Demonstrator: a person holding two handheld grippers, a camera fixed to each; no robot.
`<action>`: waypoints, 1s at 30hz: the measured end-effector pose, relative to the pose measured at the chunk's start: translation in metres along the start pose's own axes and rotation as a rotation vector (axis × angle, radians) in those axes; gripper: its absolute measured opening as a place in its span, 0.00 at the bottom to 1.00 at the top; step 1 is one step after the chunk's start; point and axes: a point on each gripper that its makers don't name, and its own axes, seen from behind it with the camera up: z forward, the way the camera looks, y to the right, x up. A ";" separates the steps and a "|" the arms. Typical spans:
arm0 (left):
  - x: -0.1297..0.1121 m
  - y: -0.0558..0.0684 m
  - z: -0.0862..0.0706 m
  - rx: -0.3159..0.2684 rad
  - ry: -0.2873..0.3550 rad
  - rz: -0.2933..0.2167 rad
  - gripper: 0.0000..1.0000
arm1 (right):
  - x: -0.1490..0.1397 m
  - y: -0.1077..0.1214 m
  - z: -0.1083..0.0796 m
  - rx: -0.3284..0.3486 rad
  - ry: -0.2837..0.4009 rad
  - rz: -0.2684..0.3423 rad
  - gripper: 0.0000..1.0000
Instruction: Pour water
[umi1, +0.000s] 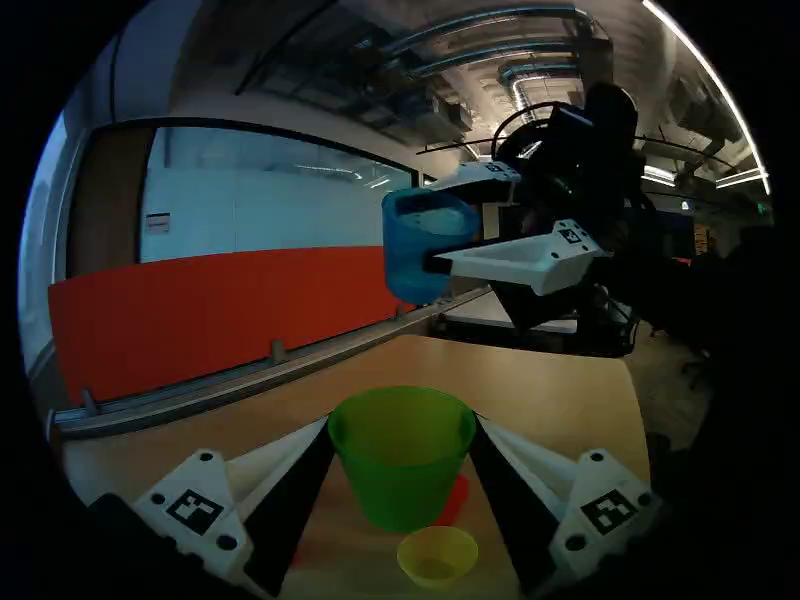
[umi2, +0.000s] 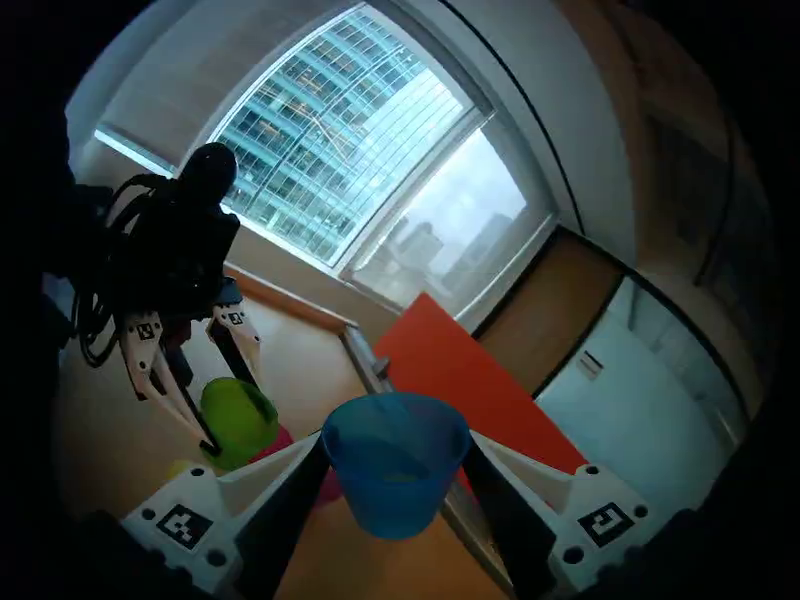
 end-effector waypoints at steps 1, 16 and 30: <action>0.000 0.000 0.000 0.000 0.000 0.000 0.89 | 0.002 0.000 0.001 0.000 -0.001 -0.014 0.91; 0.001 0.001 0.002 0.000 0.000 0.004 0.89 | 0.022 0.010 0.021 -0.009 0.015 -0.187 0.91; 0.005 0.003 0.002 -0.002 0.004 0.006 0.88 | 0.036 0.018 0.033 -0.026 0.015 -0.339 0.91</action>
